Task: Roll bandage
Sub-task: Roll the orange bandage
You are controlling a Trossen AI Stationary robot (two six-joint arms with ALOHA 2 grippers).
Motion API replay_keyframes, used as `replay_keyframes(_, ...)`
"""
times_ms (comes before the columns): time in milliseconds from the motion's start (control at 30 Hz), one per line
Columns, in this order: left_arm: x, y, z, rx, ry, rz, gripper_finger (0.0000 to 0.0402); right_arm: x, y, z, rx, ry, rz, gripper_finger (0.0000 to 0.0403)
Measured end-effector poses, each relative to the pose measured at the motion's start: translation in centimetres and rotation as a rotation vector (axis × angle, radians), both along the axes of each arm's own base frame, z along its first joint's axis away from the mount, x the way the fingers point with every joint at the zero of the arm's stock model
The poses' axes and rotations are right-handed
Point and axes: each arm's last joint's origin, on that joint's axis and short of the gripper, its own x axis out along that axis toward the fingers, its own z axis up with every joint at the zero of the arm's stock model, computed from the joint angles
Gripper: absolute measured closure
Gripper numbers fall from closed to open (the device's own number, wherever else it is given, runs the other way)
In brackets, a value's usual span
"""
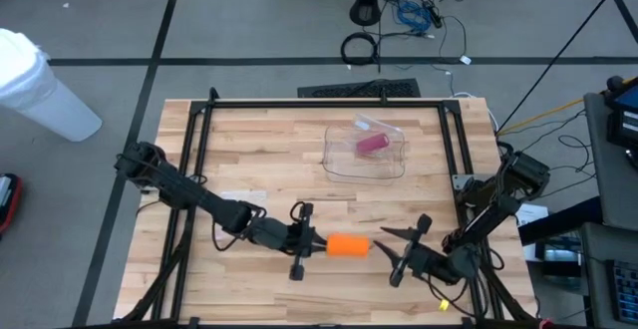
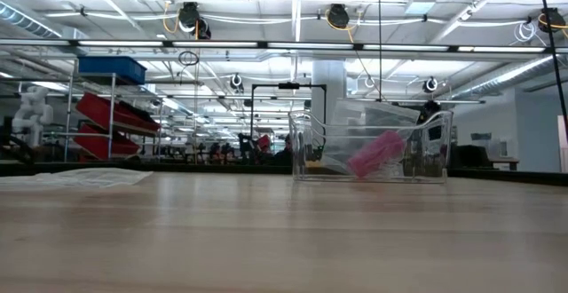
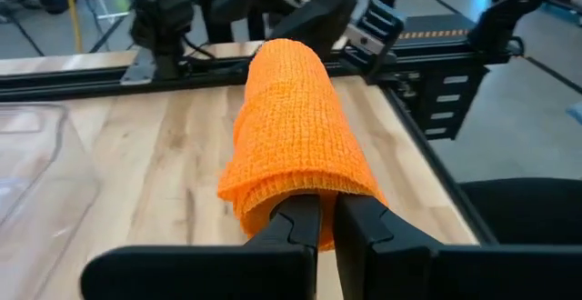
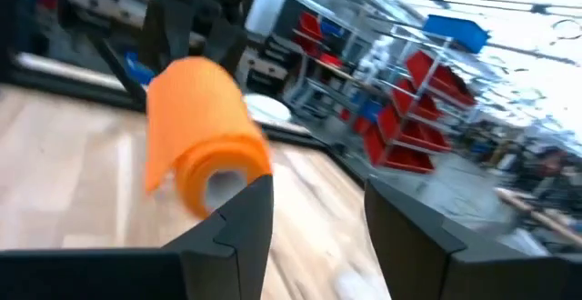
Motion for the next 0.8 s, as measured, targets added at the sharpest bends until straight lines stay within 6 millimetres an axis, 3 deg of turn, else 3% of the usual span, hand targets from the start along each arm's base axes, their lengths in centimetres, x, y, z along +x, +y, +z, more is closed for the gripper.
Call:
replay_keyframes(467, -1.0, 5.8, -5.4, -0.098, -0.018, 0.056, 0.0388, -0.6, 0.2, 0.1, -0.003, 0.018, -0.041, 0.0257)
replay_keyframes(800, -2.4, 5.8, -7.2, -0.102, -0.016, -0.014, 0.0388, -0.4, 0.3, -0.6, -0.007, 0.029, -0.039, 0.0257)
